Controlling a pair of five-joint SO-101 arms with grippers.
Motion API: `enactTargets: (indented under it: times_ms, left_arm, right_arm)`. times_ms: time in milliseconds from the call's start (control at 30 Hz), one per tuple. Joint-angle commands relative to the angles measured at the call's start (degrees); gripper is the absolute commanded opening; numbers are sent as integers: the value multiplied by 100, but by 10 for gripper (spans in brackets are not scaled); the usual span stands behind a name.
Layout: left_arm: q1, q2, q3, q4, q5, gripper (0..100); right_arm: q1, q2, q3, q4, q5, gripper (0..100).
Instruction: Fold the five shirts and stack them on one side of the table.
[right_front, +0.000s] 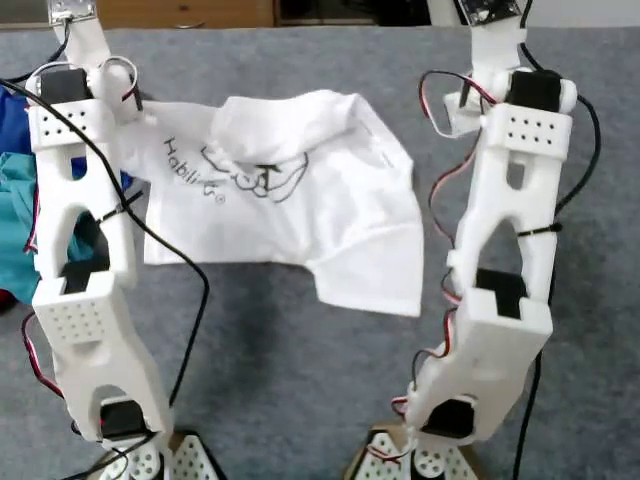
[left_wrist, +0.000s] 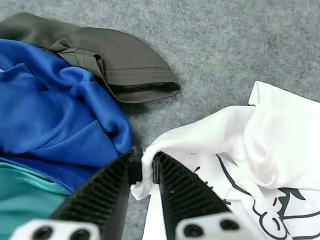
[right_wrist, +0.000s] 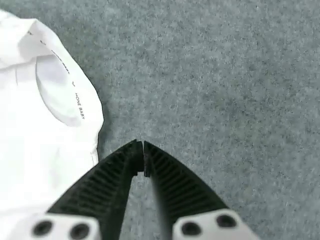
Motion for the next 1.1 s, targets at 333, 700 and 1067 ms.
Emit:
enactTargets:
  times_ms: [333, 700, 1067]
  left_arm:
    - [624, -92, 1890, -413, -26, 19]
    - [747, -1780, 5363, -2831, 554, 19]
    - [642, -2580, 7007, -4466, 1336, 19]
  right_arm:
    - [-1560, 971, -769, 281, 457, 21]
    - [-1965, 2853, -2747, 404, 114, 121]
    - [-2440, 4426, -4207, -70, -747, 140]
